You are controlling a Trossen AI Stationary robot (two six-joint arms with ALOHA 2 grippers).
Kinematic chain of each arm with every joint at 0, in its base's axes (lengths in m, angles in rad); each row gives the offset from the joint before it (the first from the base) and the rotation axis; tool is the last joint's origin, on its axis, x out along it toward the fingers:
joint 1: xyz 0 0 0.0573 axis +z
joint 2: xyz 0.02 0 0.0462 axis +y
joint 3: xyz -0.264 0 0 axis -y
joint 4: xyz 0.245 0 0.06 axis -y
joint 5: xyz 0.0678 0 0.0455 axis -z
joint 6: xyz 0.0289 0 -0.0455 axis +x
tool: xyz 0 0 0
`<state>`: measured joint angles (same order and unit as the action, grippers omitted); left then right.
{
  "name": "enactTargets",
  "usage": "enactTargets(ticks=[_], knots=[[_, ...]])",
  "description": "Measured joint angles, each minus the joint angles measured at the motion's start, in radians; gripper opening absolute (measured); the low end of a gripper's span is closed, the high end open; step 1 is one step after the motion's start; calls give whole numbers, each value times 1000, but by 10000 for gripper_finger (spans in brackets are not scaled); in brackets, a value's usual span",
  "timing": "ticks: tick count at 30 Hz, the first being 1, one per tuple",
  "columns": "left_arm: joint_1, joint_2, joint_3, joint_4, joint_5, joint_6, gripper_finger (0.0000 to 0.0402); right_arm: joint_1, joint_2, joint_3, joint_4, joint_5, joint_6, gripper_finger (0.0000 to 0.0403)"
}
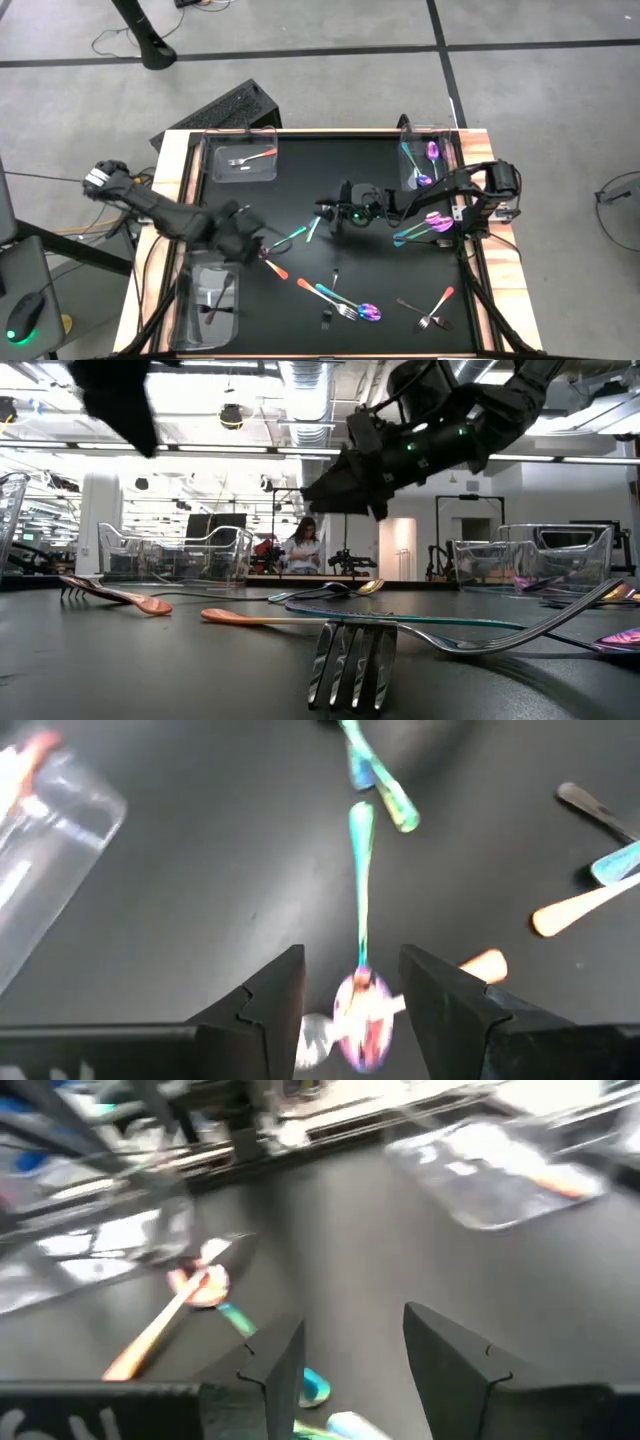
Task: Sort silverware by color (type)
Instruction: Put the violet spoon into the top right transparent bin
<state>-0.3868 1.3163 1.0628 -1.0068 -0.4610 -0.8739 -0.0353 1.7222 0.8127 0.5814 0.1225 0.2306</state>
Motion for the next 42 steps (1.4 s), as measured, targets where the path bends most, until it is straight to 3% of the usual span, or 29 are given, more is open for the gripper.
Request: enactTargets(ticks=[6,9,16,34,42], knots=[[197,0,-207,413,230,300,150,18,-94,0,-212,33,-62,156],[269,0,-320,586,285,383,150,21,-131,0,-333,33,-79,139],[322,0,-500,826,406,490,150,21,-122,0,-428,33,-74,113],[298,6,-639,1006,394,541,149,-14,-84,0,-374,33,-52,111],[269,54,-680,1114,382,537,127,-14,-84,0,-359,33,-52,111]])
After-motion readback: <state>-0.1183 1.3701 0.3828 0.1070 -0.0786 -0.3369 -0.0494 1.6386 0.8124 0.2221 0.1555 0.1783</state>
